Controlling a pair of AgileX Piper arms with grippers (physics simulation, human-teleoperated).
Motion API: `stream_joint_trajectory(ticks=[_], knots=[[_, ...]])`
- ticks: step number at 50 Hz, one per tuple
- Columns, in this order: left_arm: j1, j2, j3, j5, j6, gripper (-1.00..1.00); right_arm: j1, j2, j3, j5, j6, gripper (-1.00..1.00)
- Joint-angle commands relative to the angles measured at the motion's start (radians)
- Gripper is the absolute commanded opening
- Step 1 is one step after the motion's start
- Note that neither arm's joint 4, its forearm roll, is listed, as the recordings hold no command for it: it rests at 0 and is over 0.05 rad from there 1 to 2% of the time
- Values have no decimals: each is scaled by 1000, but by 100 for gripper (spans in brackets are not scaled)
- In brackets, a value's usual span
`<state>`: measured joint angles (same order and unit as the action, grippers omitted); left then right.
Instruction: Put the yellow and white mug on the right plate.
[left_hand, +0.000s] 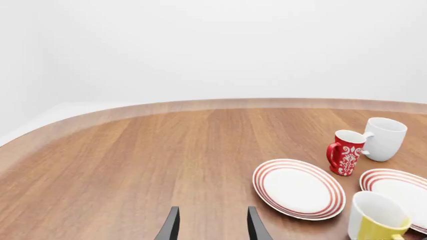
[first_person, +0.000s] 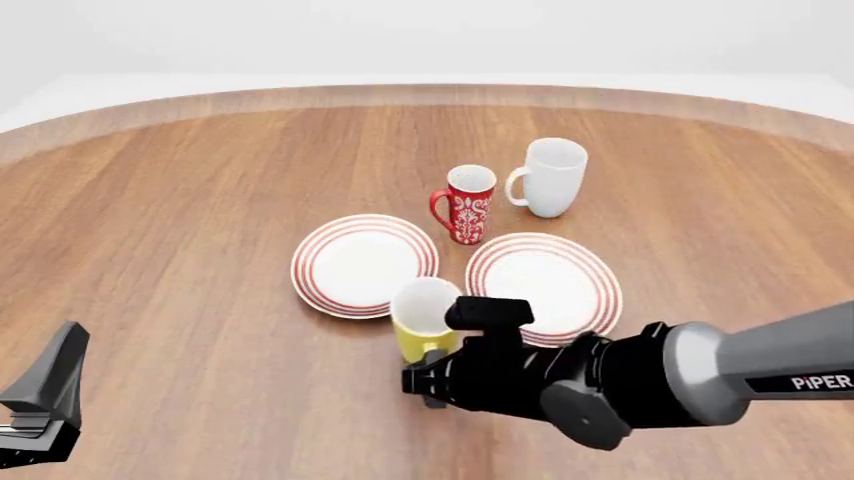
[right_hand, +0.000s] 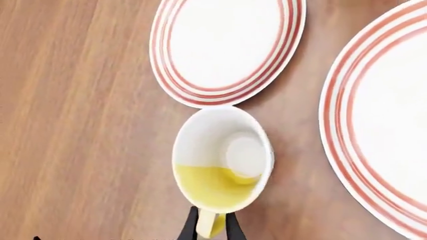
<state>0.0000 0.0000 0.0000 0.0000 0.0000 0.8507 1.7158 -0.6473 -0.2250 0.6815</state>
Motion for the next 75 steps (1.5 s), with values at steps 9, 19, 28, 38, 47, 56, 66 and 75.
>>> stream_joint_trajectory(ticks=[9, 19, 28, 38, 47, 56, 66, 75], knots=[[0, 0, 0, 0, 0, 100, -30, -27, 14, 21, -30, -100], [0, 0, 0, 0, 0, 100, -55, -85, 1, 89, -73, -100], [0, 0, 0, 0, 0, 100, -71, -129, -13, 136, -102, -100], [0, 0, 0, 0, 0, 100, -92, -162, -49, 191, -143, -100], [0, 0, 0, 0, 0, 100, -117, -196, -78, 237, -183, -100], [0, 0, 0, 0, 0, 100, -142, -241, -95, 279, -210, -100], [0, 0, 0, 0, 0, 100, -174, -274, -107, 314, -240, -100], [0, 0, 0, 0, 0, 100, -223, -292, -107, 331, -281, -100]])
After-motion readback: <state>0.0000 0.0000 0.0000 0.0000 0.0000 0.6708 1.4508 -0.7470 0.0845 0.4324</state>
